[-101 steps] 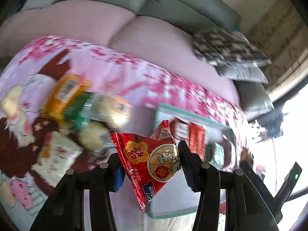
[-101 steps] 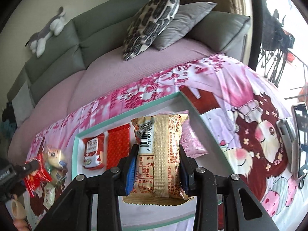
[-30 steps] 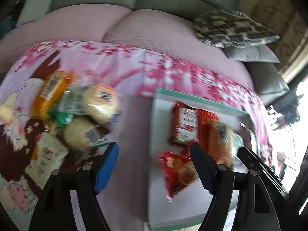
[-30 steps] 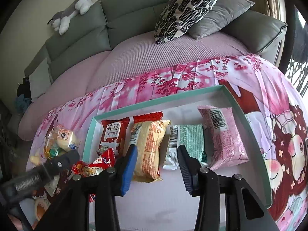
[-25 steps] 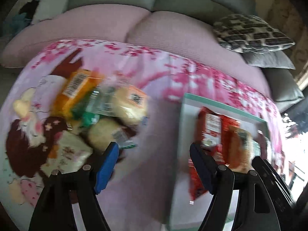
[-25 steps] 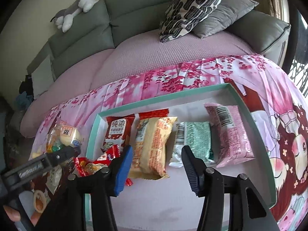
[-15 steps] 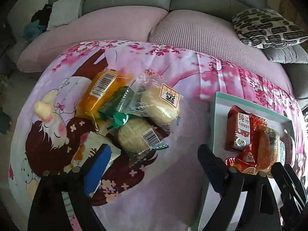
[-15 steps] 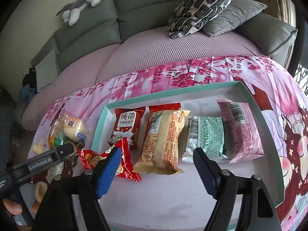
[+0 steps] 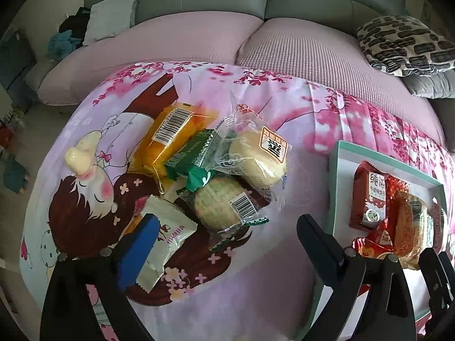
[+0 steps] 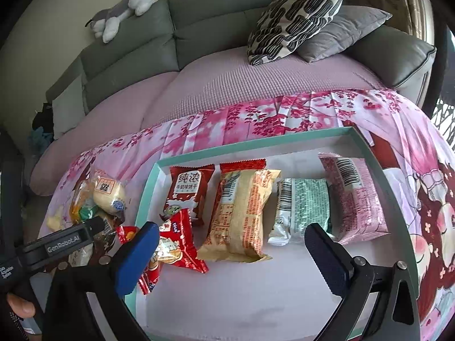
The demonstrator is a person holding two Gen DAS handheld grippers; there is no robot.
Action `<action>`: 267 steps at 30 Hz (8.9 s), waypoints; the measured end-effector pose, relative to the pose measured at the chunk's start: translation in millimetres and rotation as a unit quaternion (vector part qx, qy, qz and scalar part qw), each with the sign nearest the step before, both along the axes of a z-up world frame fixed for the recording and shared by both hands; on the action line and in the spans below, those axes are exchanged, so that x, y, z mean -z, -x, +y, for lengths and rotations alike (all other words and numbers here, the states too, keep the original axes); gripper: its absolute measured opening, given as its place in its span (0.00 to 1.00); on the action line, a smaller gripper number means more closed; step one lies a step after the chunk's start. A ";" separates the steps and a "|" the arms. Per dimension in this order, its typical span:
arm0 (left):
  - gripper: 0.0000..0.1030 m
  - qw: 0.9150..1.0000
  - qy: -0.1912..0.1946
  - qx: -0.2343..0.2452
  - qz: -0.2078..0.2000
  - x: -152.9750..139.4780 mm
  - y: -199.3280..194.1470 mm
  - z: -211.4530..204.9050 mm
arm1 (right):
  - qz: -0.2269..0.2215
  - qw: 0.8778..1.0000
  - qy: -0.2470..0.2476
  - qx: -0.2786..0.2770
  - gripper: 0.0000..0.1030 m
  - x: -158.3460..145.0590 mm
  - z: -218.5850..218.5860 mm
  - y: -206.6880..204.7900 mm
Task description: Organize snacks
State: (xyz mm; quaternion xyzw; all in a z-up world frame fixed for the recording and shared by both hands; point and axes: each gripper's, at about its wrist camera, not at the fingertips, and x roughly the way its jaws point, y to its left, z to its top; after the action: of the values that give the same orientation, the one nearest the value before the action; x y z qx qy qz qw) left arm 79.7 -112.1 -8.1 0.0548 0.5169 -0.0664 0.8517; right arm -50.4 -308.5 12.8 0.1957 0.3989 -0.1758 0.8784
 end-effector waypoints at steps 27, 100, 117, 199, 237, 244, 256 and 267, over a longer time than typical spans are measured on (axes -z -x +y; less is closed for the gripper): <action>0.95 0.994 0.019 -0.109 0.014 -14.0 -15.8 122.9 | -0.044 0.990 -0.023 -0.131 1.00 -15.6 99.5 -31.9; 0.52 0.986 0.095 -0.065 0.122 45.1 -37.4 101.6 | 0.024 0.978 -0.012 -0.207 0.95 15.2 156.5 -67.9; 0.52 0.974 0.156 -0.091 0.139 47.6 -32.5 127.3 | 0.112 0.957 0.044 -0.265 0.73 47.9 186.4 -135.4; 0.52 0.988 0.152 -0.004 0.042 -25.5 15.8 55.3 | -0.035 0.999 -0.031 0.028 0.51 -42.5 7.4 24.5; 0.52 0.980 0.121 0.160 0.009 -37.3 1.5 -107.5 | -0.030 0.996 -0.047 0.071 0.51 7.7 -76.9 14.1; 0.52 0.977 0.116 0.178 0.017 -21.0 -1.1 -130.5 | -0.017 0.997 -0.044 0.061 0.51 16.3 -71.8 6.0; 0.52 0.976 0.112 0.186 0.030 -6.3 -1.3 -146.0 | -0.005 0.997 -0.040 0.065 0.52 20.1 -72.8 3.7; 0.53 0.977 0.103 0.185 0.038 -3.2 -2.2 -147.3 | 0.003 0.996 -0.048 0.075 0.52 24.5 -75.5 4.4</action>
State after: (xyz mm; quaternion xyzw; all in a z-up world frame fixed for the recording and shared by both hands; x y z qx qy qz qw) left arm 81.9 -259.5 -4.9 0.0583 0.5202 -0.2777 0.8055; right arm -54.8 -384.0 -11.8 0.2666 0.3935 -0.2221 0.8513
